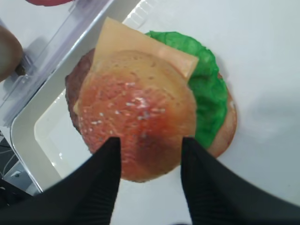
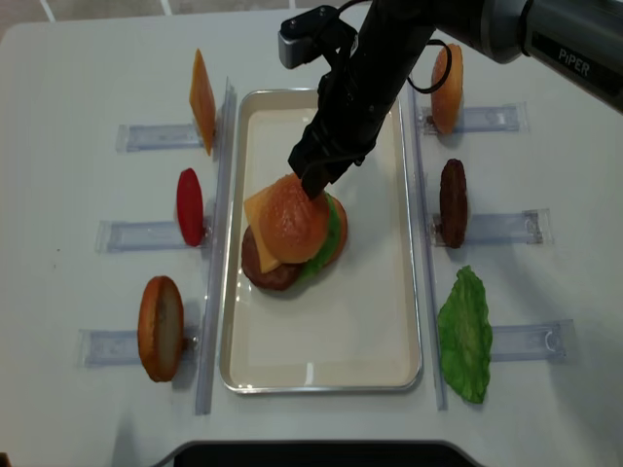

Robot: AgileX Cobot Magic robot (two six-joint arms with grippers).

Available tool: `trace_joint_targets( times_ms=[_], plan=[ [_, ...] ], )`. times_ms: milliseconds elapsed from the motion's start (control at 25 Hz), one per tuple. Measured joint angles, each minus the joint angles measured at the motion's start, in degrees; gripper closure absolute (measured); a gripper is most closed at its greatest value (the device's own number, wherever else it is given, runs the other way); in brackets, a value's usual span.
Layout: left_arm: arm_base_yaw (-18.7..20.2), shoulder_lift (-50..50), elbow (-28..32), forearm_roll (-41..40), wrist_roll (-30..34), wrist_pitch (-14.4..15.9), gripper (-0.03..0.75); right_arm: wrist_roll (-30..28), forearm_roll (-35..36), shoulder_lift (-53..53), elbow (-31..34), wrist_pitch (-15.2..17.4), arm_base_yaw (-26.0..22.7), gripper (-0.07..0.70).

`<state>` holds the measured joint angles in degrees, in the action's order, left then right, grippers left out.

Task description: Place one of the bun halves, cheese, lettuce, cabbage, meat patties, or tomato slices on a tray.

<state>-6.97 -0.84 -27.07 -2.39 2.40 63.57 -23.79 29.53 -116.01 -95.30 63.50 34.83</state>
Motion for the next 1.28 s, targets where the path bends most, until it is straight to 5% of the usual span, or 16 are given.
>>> trace_joint_targets(
  times_ms=[520,880,1080,1280],
  plan=[
    [0.0,0.0,0.0,0.0,0.0,0.0,0.716,2.0,-1.6,0.2,-0.1,0.6,-1.1,0.262],
    [0.0,0.0,0.0,0.0,0.0,0.0,0.716,20.5,-22.9,8.9,-3.7,3.5,-1.1,0.261],
    [0.0,0.0,0.0,0.0,0.0,0.0,0.716,25.8,-28.3,12.9,-5.1,5.7,-1.7,0.261],
    [0.0,0.0,0.0,0.0,0.0,0.0,0.716,28.2,-30.7,12.7,-5.1,6.1,-9.8,0.261]
  ],
)
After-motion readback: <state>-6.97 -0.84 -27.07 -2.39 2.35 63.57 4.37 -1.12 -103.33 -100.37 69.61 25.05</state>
